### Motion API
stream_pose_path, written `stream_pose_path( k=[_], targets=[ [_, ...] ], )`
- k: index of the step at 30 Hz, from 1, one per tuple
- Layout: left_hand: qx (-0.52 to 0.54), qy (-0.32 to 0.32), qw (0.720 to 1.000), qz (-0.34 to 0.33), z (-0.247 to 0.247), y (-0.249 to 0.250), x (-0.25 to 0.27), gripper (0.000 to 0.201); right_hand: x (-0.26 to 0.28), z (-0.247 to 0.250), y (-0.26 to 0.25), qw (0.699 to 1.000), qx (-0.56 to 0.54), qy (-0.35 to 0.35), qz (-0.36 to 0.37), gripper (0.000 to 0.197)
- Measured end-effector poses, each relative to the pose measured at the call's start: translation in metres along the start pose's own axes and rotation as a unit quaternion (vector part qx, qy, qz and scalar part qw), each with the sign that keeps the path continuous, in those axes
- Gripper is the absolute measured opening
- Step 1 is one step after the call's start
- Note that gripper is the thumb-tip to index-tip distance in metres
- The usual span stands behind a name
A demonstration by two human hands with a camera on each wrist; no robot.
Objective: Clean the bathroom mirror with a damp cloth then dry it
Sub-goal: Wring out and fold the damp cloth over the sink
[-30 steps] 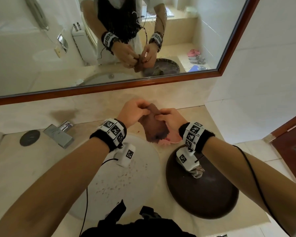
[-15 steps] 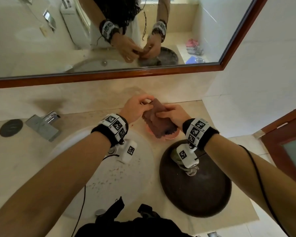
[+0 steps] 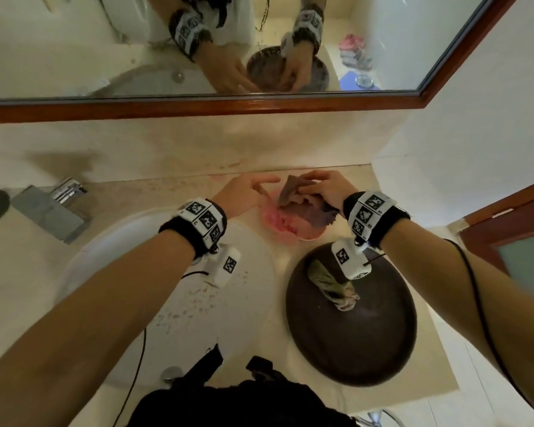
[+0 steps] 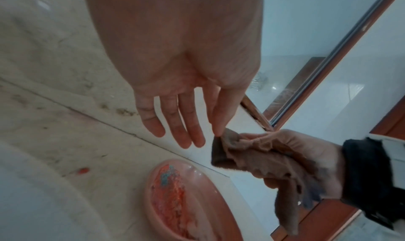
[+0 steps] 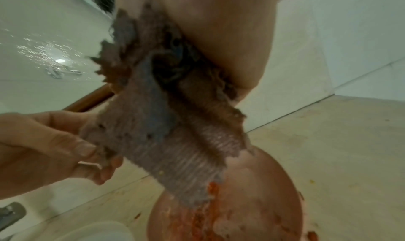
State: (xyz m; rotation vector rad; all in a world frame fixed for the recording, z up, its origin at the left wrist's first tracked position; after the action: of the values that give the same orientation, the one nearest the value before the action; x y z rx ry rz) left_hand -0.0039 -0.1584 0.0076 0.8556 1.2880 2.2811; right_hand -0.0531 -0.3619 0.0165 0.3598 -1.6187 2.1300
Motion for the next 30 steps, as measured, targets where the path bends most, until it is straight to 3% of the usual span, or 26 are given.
stream_pose_path(
  k=[7,10,13,16,24,27,30],
  targets=[
    [0.018,0.038,0.997,0.067,0.003,-0.030,-0.006,0.038,-0.022,-0.001,0.018,0.997,-0.037,0.052,-0.046,0.014],
    [0.063,0.057,0.994,0.066,-0.001,-0.026,-0.015,0.038,-0.029,-0.012,0.020,0.992,-0.102,0.017,-0.076,0.015],
    [0.101,0.034,0.992,0.071,-0.007,-0.015,-0.022,0.048,-0.031,-0.022,0.017,0.989,-0.120,-0.037,-0.081,0.027],
    [0.157,0.018,0.985,0.073,-0.011,-0.005,-0.025,0.031,-0.027,-0.026,0.015,0.988,-0.124,-0.050,-0.078,0.024],
    [0.194,0.057,0.973,0.107,-0.016,-0.004,-0.033,0.038,-0.018,-0.026,0.024,0.994,0.079,0.077,0.020,0.018],
    [0.215,0.063,0.969,0.108,-0.014,0.005,-0.029,0.042,-0.009,-0.028,0.024,0.980,0.149,0.095,0.093,0.030],
    [0.220,0.072,0.968,0.093,-0.012,0.013,-0.026,0.045,0.002,-0.034,0.022,0.976,0.142,0.092,0.138,0.044]
  ],
)
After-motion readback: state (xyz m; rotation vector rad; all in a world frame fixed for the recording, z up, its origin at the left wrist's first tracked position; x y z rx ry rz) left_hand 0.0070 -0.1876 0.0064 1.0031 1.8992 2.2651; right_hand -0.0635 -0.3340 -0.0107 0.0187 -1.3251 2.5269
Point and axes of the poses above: each hand's wrist, its own x-axis away from the middle knuckle, its own z-axis out of the back of the hand, y = z × x, the point moved 2 cm from there along -x, towards the middle knuckle, and after that the axes turned 1 degree about -x, right-handed, at the moved point
